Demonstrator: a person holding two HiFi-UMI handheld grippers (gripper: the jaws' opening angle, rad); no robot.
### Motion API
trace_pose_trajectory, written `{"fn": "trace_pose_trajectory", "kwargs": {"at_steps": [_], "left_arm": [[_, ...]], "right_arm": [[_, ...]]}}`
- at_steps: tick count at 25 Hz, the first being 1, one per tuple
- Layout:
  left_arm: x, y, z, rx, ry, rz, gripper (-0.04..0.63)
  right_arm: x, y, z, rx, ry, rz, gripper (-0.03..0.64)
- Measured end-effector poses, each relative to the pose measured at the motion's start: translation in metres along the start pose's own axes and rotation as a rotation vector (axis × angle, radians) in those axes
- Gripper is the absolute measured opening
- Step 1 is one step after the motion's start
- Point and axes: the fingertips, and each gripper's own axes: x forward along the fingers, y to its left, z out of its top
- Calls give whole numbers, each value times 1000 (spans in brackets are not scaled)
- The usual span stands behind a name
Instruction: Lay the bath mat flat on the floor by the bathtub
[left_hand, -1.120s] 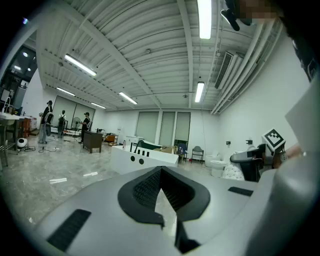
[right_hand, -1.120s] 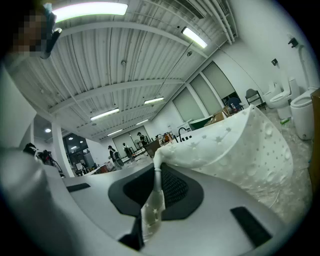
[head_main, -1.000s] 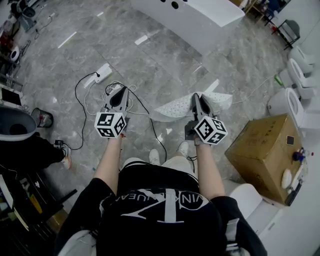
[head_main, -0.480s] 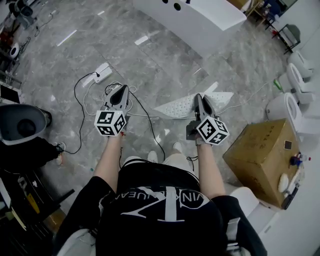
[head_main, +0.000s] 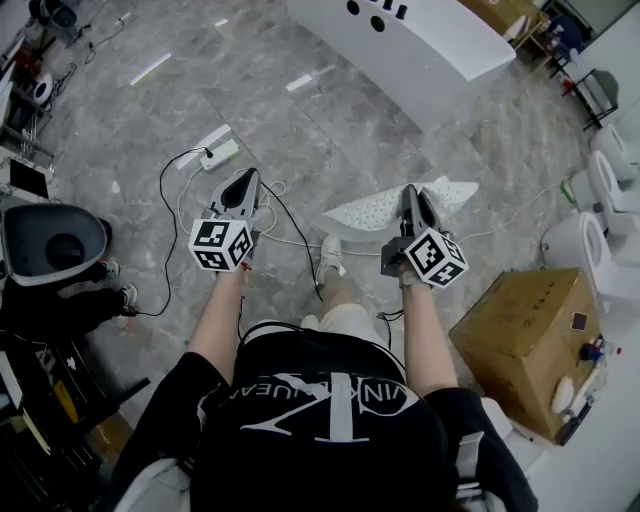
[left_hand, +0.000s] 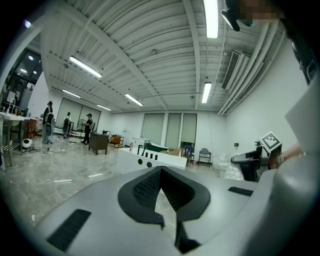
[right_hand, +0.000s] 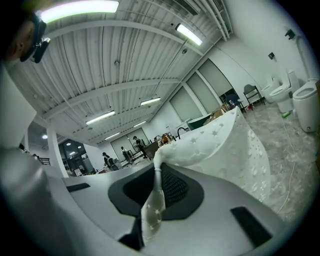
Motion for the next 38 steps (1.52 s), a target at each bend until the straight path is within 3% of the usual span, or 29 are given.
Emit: {"fn": "trace_pose_trajectory", "kwargs": {"at_steps": [8, 19, 38], "left_arm": [[101, 60, 23, -29, -3, 47, 14], [91, 68, 14, -48, 1, 84, 14], [116, 57, 11, -66, -22, 59, 14]], "right_arm": [[118, -13, 25, 0, 48, 16, 43], [106, 0, -3, 1, 109, 45, 43], [125, -17, 12, -26, 94, 41, 43]]}}
